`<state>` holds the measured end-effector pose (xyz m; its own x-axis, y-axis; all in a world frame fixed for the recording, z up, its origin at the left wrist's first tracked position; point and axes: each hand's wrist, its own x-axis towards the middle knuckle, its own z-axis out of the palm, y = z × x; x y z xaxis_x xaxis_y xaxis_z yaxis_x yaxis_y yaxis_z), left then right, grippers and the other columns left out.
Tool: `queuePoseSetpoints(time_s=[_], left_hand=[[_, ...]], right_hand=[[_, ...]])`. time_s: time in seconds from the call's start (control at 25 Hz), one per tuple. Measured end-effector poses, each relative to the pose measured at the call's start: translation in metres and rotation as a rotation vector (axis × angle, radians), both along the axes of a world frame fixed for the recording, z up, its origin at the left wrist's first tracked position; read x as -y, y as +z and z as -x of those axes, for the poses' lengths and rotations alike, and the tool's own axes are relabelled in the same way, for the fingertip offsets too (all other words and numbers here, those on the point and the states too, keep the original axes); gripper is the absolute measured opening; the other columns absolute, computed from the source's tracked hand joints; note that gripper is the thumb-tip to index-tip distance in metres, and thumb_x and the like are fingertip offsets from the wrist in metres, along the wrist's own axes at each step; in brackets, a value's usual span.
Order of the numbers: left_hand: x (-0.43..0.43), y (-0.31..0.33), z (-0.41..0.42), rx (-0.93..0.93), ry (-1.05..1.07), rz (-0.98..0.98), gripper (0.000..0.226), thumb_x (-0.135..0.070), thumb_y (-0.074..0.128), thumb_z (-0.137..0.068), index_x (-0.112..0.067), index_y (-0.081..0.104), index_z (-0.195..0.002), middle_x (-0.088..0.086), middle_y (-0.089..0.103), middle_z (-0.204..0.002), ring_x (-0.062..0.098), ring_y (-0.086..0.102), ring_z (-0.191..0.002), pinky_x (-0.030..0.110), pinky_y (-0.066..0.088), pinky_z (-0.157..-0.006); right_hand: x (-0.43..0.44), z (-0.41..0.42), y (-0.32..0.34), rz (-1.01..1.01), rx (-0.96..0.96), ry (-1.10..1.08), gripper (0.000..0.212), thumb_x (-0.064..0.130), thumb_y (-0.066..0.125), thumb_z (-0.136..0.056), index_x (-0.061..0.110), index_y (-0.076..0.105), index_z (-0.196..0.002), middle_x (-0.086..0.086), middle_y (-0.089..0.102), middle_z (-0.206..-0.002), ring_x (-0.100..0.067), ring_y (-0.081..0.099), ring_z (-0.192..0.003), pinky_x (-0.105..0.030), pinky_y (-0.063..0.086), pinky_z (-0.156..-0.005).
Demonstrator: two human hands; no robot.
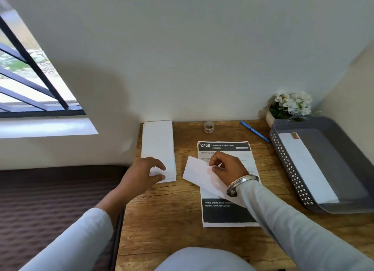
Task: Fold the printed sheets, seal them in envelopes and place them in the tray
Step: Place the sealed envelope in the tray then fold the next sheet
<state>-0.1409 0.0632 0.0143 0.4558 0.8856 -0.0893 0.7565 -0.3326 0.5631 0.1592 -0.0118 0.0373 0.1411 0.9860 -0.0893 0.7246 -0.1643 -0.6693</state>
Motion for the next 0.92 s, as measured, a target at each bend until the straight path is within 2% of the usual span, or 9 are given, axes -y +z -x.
queuePoseSetpoints(time_s=[0.12, 0.32, 0.48, 0.64, 0.72, 0.84, 0.92], left_hand=[[0.002, -0.006, 0.007, -0.16, -0.029, -0.031, 0.033, -0.045, 0.078, -0.081, -0.043, 0.064, -0.111, -0.023, 0.058, -0.124, 0.004, 0.052, -0.115, 0.025, 0.05, -0.092], [0.003, -0.013, 0.007, -0.21, -0.011, -0.136, 0.033, -0.047, 0.074, -0.085, -0.04, 0.063, -0.115, -0.017, 0.059, -0.128, 0.007, 0.054, -0.118, 0.028, 0.053, -0.092], [0.001, -0.014, 0.004, -0.254, -0.021, -0.165, 0.036, -0.045, 0.075, -0.084, -0.04, 0.064, -0.118, -0.015, 0.058, -0.131, 0.009, 0.053, -0.12, 0.029, 0.053, -0.093], [-0.002, -0.01, 0.002, -0.212, -0.02, -0.162, 0.016, -0.043, 0.067, -0.092, -0.038, 0.069, -0.107, -0.017, 0.067, -0.118, 0.004, 0.061, -0.101, 0.024, 0.055, -0.084], [-0.001, -0.003, -0.004, -0.174, -0.008, -0.186, 0.014, -0.038, 0.062, -0.097, -0.035, 0.07, -0.108, -0.016, 0.072, -0.107, 0.003, 0.064, -0.088, 0.023, 0.056, -0.076], [0.002, 0.007, -0.025, -0.104, 0.003, -0.218, 0.014, -0.03, 0.056, -0.101, -0.035, 0.059, -0.114, -0.013, 0.074, -0.102, 0.003, 0.063, -0.07, 0.023, 0.056, -0.065], [0.003, 0.006, -0.042, -0.063, 0.006, -0.209, 0.016, -0.023, 0.052, -0.103, -0.036, 0.054, -0.113, -0.01, 0.073, -0.107, 0.005, 0.062, -0.072, 0.021, 0.055, -0.066]], right_hand=[[-0.001, 0.003, -0.004, 0.006, -0.009, 0.0, 0.028, 0.003, 0.066, -0.083, 0.031, 0.064, -0.078, 0.016, 0.068, -0.09, -0.002, 0.061, -0.084, -0.021, 0.046, -0.078], [0.002, 0.004, -0.006, 0.02, 0.0, 0.0, 0.027, 0.005, 0.066, -0.084, 0.031, 0.066, -0.079, 0.014, 0.068, -0.093, -0.008, 0.062, -0.089, -0.025, 0.05, -0.083], [0.008, 0.0, -0.006, 0.041, 0.011, -0.012, 0.024, 0.006, 0.067, -0.085, 0.03, 0.068, -0.082, 0.013, 0.068, -0.096, -0.006, 0.061, -0.091, -0.023, 0.046, -0.083], [0.014, -0.006, -0.005, 0.037, 0.0, -0.022, 0.025, 0.005, 0.067, -0.085, 0.03, 0.068, -0.083, 0.012, 0.068, -0.098, -0.007, 0.06, -0.091, -0.025, 0.048, -0.086], [0.016, -0.01, -0.003, 0.037, -0.007, -0.024, 0.027, 0.004, 0.066, -0.085, 0.03, 0.067, -0.083, 0.012, 0.068, -0.099, -0.006, 0.06, -0.092, -0.024, 0.048, -0.087], [0.017, -0.016, -0.003, 0.026, -0.01, -0.057, 0.027, 0.003, 0.065, -0.086, 0.031, 0.067, -0.084, 0.01, 0.069, -0.104, -0.008, 0.06, -0.099, -0.021, 0.046, -0.087], [0.017, -0.022, -0.005, 0.025, -0.013, -0.092, 0.027, 0.003, 0.065, -0.086, 0.03, 0.067, -0.084, 0.008, 0.07, -0.107, -0.011, 0.061, -0.101, -0.024, 0.049, -0.09]])
